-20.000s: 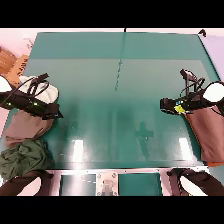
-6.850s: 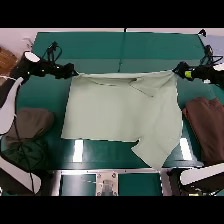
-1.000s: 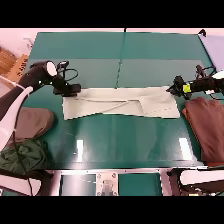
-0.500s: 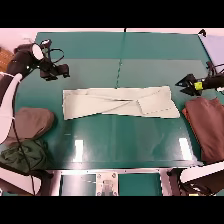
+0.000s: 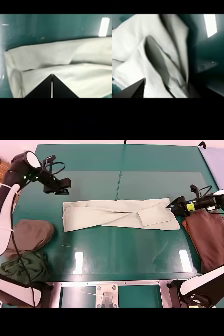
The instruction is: Fold the shirts.
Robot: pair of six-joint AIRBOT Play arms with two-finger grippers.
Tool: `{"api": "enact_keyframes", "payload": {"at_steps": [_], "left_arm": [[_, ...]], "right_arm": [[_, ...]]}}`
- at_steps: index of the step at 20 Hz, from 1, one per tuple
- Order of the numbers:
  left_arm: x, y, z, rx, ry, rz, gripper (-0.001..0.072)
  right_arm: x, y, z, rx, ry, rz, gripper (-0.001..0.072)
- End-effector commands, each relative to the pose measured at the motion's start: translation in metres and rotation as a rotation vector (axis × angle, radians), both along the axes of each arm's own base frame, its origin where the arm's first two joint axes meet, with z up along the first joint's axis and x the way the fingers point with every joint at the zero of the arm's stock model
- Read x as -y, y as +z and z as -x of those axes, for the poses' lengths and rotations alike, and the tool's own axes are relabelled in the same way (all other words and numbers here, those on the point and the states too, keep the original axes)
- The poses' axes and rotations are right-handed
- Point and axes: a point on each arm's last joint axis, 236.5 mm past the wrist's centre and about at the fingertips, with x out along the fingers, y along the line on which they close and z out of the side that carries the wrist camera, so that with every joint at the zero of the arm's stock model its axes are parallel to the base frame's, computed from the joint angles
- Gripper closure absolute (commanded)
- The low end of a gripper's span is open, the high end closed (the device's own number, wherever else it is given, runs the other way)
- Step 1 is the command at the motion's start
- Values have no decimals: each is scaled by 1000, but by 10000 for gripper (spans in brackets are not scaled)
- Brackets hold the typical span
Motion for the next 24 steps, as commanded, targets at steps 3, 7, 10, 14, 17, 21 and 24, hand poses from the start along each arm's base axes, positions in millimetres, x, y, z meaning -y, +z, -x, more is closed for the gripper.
{"api": "enact_keyframes", "payload": {"at_steps": [3,7,10,14,17,21,24], "left_arm": [[48,10,9,16,-118,100,685],[104,13,10,89,-212,104,685],[177,-7,25,107,-320,129,685],[306,-43,60,146,-431,281,685],[365,-72,85,134,-420,365,685],[403,-95,108,57,-364,464,685],[404,-91,106,45,-361,482,684]], "right_arm": [[-24,-14,-1,4,96,11,465],[-25,10,-4,25,144,-3,694],[-25,59,-7,74,160,16,695],[-41,153,4,209,204,81,694],[-65,208,23,295,272,120,695],[-87,250,35,391,319,156,694],[-91,256,35,410,331,163,694]]}}
